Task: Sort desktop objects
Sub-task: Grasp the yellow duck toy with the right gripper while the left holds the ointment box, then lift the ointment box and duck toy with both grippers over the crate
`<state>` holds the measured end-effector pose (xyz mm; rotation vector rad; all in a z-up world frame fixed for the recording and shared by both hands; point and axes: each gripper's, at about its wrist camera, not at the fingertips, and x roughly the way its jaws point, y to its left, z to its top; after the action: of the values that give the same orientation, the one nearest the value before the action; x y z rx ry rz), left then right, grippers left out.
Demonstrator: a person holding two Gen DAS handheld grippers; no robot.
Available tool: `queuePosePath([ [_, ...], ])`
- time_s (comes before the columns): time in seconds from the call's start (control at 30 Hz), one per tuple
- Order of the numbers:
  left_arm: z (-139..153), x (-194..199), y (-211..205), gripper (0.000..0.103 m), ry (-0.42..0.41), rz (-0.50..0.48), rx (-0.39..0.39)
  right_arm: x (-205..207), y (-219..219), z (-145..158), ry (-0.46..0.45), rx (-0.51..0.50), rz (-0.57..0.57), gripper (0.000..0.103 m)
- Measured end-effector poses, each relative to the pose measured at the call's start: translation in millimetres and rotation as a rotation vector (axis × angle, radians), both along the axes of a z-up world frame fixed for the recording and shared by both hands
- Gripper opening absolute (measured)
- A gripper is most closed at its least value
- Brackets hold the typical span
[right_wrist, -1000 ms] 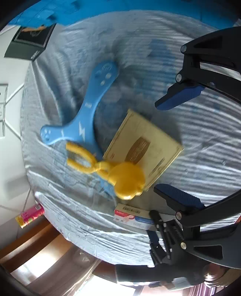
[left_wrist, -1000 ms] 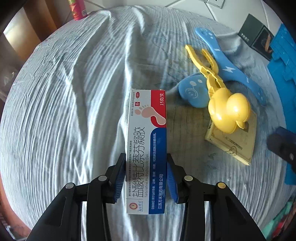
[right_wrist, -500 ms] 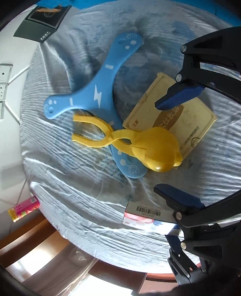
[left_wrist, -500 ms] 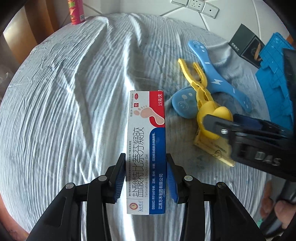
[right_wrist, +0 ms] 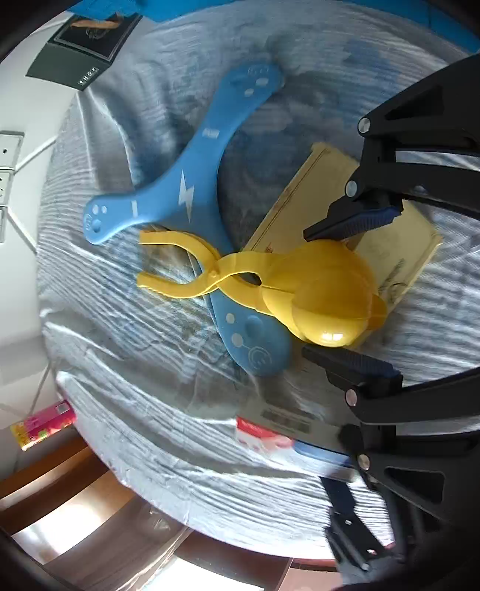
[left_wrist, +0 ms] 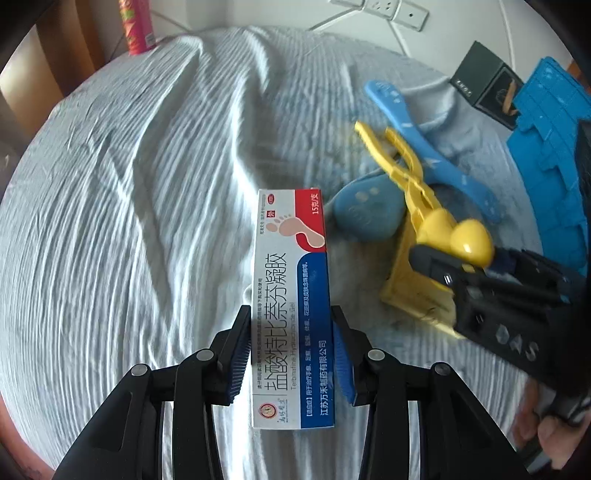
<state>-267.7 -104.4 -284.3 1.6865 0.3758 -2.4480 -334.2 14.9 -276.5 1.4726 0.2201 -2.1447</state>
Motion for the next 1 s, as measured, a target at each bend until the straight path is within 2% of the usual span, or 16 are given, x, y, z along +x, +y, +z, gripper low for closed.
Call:
queuePosePath([
  [0.13, 22, -3, 5, 0.039, 0.051, -0.02, -0.012, 8, 12, 22, 0.03, -0.03, -0.001, 0.055],
  [0.4, 84, -4, 5, 0.039, 0.18, -0.042, -0.053, 16, 31, 78, 0.127, -0.098, -0.021, 0.055],
  [0.7, 131, -1, 15, 0.039, 0.278, -0.082, -0.069, 23, 33, 149, 0.261, -0.155, -0.01, 0.055],
  [1.0, 171, 5, 22, 0.039, 0.362, -0.114, -0.09, 34, 34, 200, 0.364, -0.181, -0.012, 0.055],
])
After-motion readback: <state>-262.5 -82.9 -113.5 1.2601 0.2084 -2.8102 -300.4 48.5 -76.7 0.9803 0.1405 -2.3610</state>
